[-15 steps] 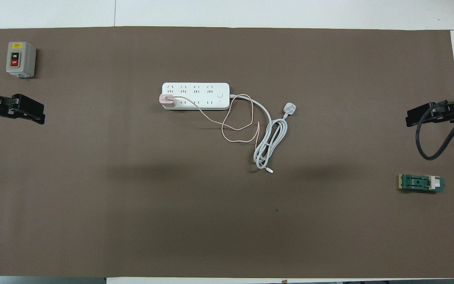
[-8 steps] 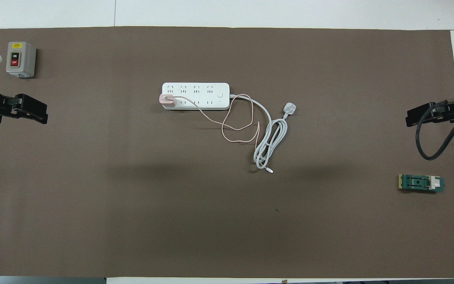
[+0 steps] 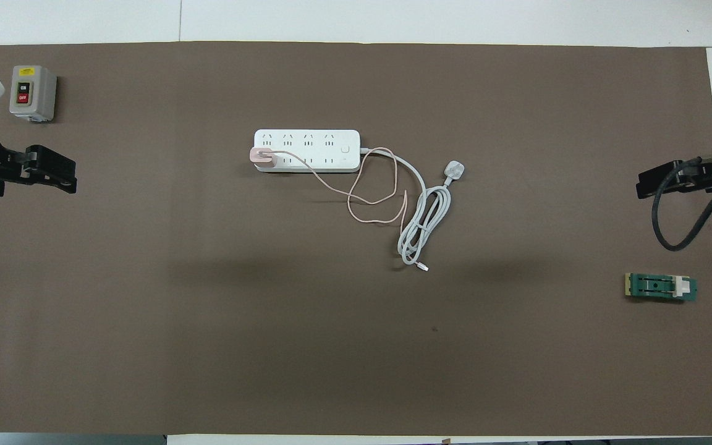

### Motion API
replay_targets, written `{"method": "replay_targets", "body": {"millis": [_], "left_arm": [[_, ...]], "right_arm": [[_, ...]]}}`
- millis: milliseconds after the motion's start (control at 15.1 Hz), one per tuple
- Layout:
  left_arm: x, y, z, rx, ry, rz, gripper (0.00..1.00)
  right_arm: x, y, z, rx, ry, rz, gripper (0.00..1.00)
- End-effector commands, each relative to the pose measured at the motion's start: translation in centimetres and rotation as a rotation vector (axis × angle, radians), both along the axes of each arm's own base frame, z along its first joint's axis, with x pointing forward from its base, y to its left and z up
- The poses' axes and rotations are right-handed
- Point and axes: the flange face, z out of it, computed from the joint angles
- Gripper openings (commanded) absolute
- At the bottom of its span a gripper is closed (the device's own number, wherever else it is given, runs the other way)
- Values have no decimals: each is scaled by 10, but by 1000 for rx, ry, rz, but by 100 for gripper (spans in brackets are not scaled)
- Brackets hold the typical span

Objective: Unplug charger and place it aside

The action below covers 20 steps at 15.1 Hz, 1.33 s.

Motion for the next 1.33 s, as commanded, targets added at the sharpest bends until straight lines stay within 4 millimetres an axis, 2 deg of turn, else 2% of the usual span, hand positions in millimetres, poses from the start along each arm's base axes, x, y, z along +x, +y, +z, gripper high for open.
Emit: {"method": "replay_targets", "body": {"millis": [0, 199, 464, 597, 664, 730, 863, 929, 995, 1062, 1194, 1261], "left_arm": [[0, -34, -17, -17, 39, 189, 100], [9, -61, -40, -9, 53, 564, 100], [23, -110, -75, -3, 33, 1027, 100], [34, -121, -93, -6, 19, 1214, 100], [40, -125, -105, 4, 21, 1269, 100], [41, -139, -117, 27, 23, 1273, 100], [48, -142, -134, 37, 15, 1394, 100], [55, -147, -148, 41, 6, 1490, 100], [62, -150, -174, 91, -16, 1571, 100], [56, -191, -198, 122, -36, 1541, 100], [63, -189, -208, 127, -24, 1605, 100], [73, -188, -204, 95, -28, 1621, 100]], "right_arm": [[-5, -2, 3, -14, 5, 2, 100], [-5, -2, 3, -14, 7, 2, 100], [-5, -2, 3, -14, 5, 2, 100], [-5, -2, 3, -14, 7, 1, 100], [-5, -2, 3, -14, 5, 2, 100], [-5, -2, 3, -14, 7, 2, 100], [-5, -2, 3, -14, 5, 2, 100], [-5, -2, 3, -14, 5, 1, 100], [-5, -2, 3, -14, 7, 2, 100], [-11, -4, 2, -12, 45, -1, 100], [-13, -10, 1, -9, 61, -11, 100], [-14, -10, 4, -9, 56, -9, 100]]}}
